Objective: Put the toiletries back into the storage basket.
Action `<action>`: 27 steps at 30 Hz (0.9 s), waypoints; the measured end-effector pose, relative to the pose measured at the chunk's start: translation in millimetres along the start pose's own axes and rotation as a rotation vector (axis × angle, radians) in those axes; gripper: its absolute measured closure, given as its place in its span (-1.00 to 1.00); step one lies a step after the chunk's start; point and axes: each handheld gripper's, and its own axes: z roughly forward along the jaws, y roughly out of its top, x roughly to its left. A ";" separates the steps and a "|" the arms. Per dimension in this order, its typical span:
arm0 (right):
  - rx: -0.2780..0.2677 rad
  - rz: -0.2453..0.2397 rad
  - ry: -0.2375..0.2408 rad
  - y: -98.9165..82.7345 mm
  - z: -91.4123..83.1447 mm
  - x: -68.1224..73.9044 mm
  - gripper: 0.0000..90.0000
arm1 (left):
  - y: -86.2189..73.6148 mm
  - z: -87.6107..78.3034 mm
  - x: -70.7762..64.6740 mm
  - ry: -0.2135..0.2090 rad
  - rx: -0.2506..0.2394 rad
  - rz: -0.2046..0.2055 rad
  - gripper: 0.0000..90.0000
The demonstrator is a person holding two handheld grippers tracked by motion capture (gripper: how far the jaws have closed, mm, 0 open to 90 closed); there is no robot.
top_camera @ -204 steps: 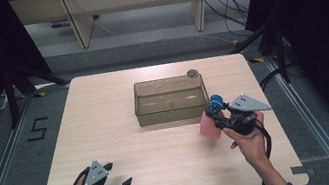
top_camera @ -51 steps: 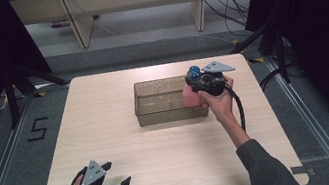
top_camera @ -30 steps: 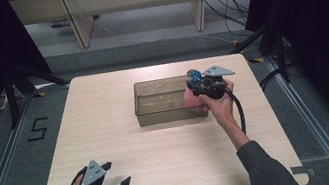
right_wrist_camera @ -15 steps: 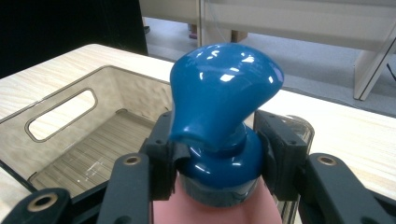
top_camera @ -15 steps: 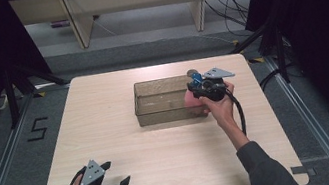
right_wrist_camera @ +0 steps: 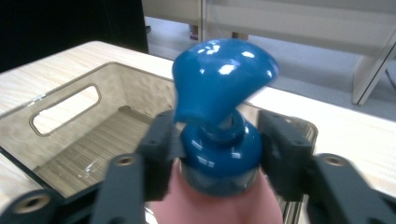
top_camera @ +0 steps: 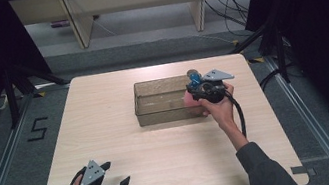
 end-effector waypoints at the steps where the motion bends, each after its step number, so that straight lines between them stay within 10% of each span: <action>1: 0.000 0.009 -0.003 0.2 -1.8 -0.8 -0.11 | -0.2 -0.2 -0.1 0.000 0.001 0.000 -0.67; 27: -0.014 0.085 0.008 2.2 -36.7 -4.3 -0.44 | -0.3 0.1 1.4 0.001 -0.003 0.002 -0.67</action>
